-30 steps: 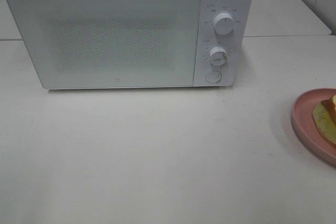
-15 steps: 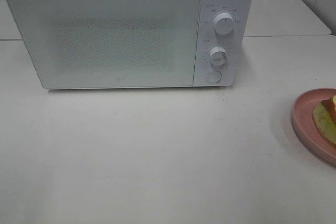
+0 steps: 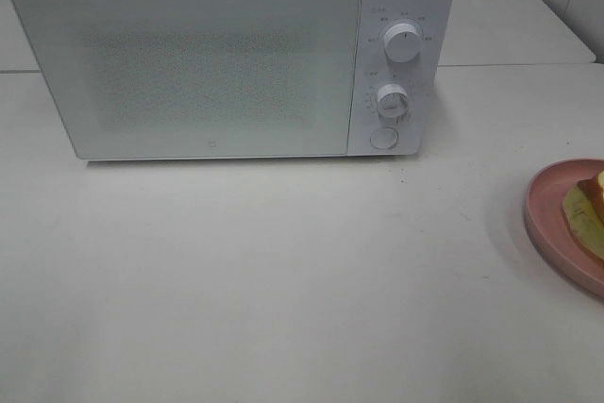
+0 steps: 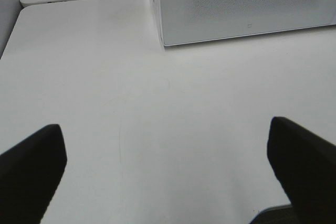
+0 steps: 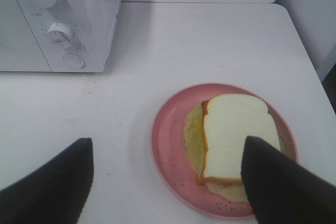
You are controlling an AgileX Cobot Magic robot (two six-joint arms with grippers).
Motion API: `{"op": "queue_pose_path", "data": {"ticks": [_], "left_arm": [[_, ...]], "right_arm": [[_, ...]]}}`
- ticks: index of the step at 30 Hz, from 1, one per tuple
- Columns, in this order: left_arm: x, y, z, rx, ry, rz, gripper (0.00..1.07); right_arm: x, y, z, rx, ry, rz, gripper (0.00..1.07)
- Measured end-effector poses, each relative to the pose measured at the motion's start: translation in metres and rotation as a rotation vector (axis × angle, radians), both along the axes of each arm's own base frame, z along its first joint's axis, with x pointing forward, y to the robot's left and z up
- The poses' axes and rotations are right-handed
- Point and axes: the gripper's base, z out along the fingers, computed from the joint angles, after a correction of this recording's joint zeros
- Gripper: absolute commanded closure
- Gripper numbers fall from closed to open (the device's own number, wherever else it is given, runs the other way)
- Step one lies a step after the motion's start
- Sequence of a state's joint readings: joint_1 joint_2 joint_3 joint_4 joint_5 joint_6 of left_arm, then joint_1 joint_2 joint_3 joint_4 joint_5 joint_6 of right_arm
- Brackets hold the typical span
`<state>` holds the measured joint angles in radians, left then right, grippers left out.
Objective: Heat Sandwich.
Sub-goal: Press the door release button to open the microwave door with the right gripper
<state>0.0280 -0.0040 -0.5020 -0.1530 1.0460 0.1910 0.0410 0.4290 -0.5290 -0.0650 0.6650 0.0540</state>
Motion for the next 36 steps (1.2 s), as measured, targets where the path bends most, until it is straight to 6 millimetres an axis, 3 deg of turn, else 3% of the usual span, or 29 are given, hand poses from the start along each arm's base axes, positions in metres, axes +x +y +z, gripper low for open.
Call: {"op": "queue_pose_path", "data": {"ticks": [27, 36], "left_arm": [[0.000, 0.000, 0.000, 0.000, 0.000, 0.000, 0.05], [0.000, 0.000, 0.000, 0.001, 0.000, 0.000, 0.05]], "right_arm": [[0.100, 0.007, -0.052, 0.006, -0.030, 0.041, 0.32], [0.131, 0.010, -0.064, 0.017, -0.125, 0.056, 0.32]]}}
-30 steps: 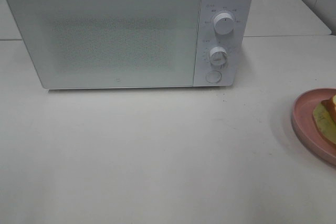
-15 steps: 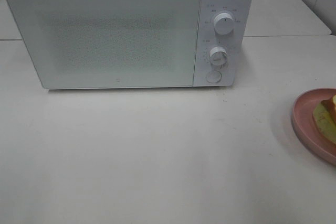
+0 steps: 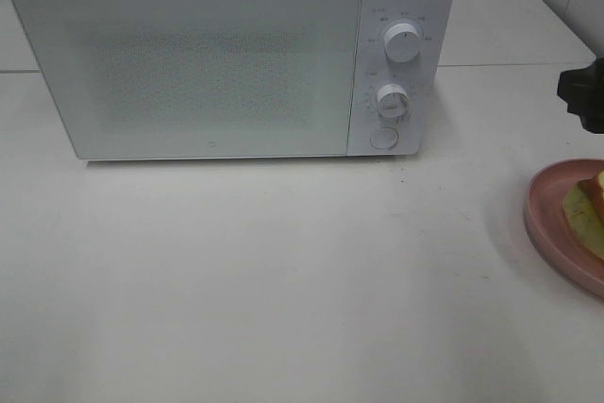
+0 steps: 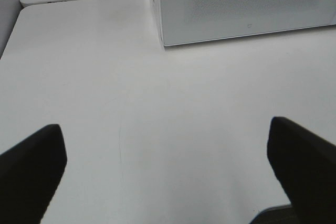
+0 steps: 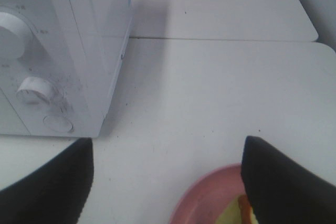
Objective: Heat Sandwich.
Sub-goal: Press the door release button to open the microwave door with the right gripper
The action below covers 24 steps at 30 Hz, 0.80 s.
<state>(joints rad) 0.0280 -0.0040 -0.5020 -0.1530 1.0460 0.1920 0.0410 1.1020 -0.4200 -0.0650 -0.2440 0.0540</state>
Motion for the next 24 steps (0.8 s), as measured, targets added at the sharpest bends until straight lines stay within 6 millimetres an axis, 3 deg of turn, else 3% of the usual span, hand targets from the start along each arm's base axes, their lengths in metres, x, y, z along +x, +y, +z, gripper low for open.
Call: {"op": "queue_pose_path", "data": {"ticks": [8, 17, 24], "left_arm": [[0.000, 0.000, 0.000, 0.000, 0.000, 0.000, 0.05], [0.000, 0.000, 0.000, 0.000, 0.000, 0.000, 0.05], [0.000, 0.000, 0.000, 0.000, 0.000, 0.000, 0.05]], "right_arm": [[0.024, 0.007, -0.015, 0.015, -0.084, 0.030, 0.32], [0.026, 0.033, -0.050, 0.010, -0.108, 0.076, 0.32], [0.022, 0.049, -0.065, -0.015, -0.148, 0.058, 0.32]]}}
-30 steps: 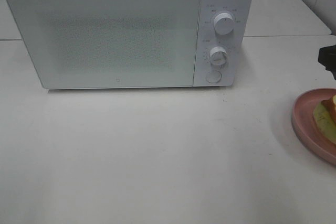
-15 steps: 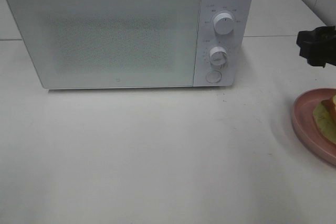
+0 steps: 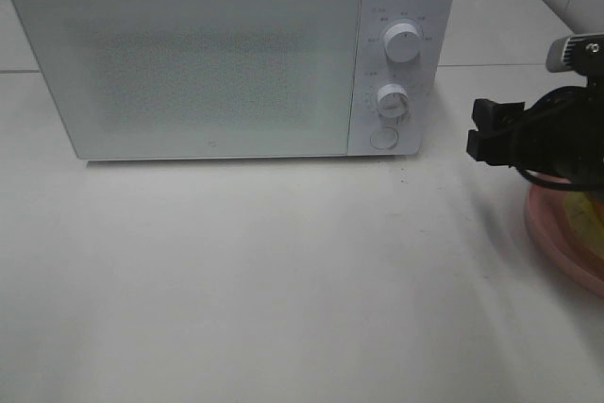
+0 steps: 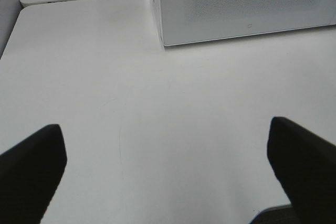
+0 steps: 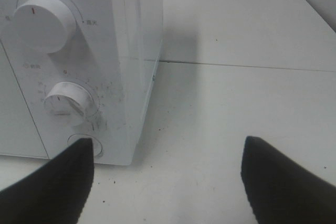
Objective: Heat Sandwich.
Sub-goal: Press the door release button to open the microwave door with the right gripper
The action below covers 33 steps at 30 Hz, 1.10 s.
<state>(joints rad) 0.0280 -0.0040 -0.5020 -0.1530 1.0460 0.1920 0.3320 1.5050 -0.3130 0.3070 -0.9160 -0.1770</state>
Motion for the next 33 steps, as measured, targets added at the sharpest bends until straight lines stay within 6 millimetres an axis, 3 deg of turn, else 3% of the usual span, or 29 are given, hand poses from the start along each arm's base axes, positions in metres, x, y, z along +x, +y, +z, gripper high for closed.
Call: {"op": "queue_pose_path", "data": {"ticks": [10, 20, 33], "left_arm": [[0.000, 0.000, 0.000, 0.000, 0.000, 0.000, 0.05], [0.000, 0.000, 0.000, 0.000, 0.000, 0.000, 0.05], [0.000, 0.000, 0.000, 0.000, 0.000, 0.000, 0.05]], "right_arm": [[-0.007, 0.033, -0.017, 0.024, -0.042, -0.011, 0.32], [-0.026, 0.063, -0.028, 0.037, -0.036, -0.012, 0.32], [-0.036, 0.074, -0.038, 0.027, 0.004, -0.001, 0.32]]}}
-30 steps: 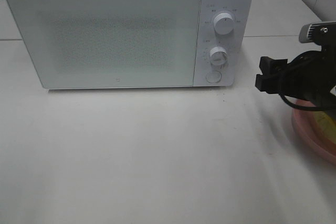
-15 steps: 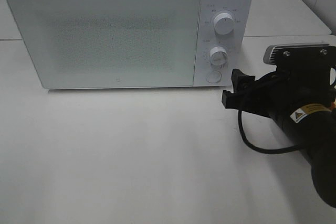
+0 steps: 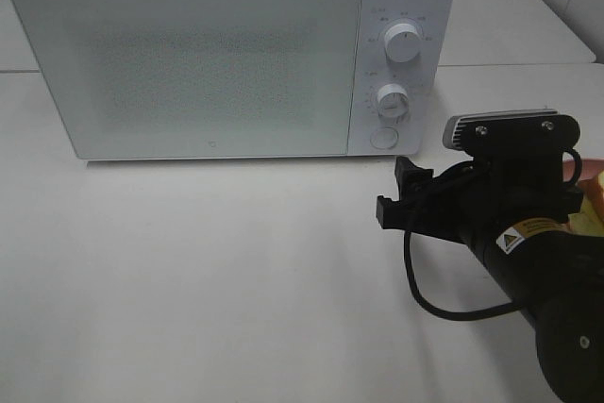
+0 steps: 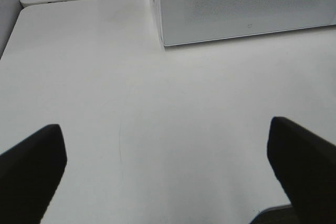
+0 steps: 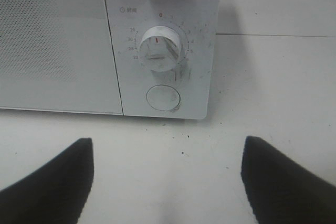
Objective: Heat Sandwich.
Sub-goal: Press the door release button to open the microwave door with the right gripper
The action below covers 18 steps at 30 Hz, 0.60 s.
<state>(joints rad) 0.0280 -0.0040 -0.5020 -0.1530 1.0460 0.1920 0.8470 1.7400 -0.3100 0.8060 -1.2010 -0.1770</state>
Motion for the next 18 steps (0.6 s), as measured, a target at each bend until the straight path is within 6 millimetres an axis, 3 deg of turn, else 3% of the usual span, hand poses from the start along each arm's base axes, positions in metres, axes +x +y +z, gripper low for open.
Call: {"op": "queue_pose_path", "data": {"ticks": [5, 10, 18], "left_arm": [[0.0000, 0.0000, 0.0000, 0.000, 0.000, 0.000, 0.05], [0.0000, 0.0000, 0.0000, 0.000, 0.000, 0.000, 0.05], [0.0000, 0.0000, 0.0000, 0.000, 0.000, 0.000, 0.05]], "right_arm": [[0.0000, 0.0000, 0.0001, 0.003, -0.001, -0.001, 0.32], [0.0000, 0.0000, 0.0001, 0.111, 0.011, -0.035, 0.32], [0.0000, 0.0000, 0.0001, 0.572, 0.060, -0.182, 0.32]]}}
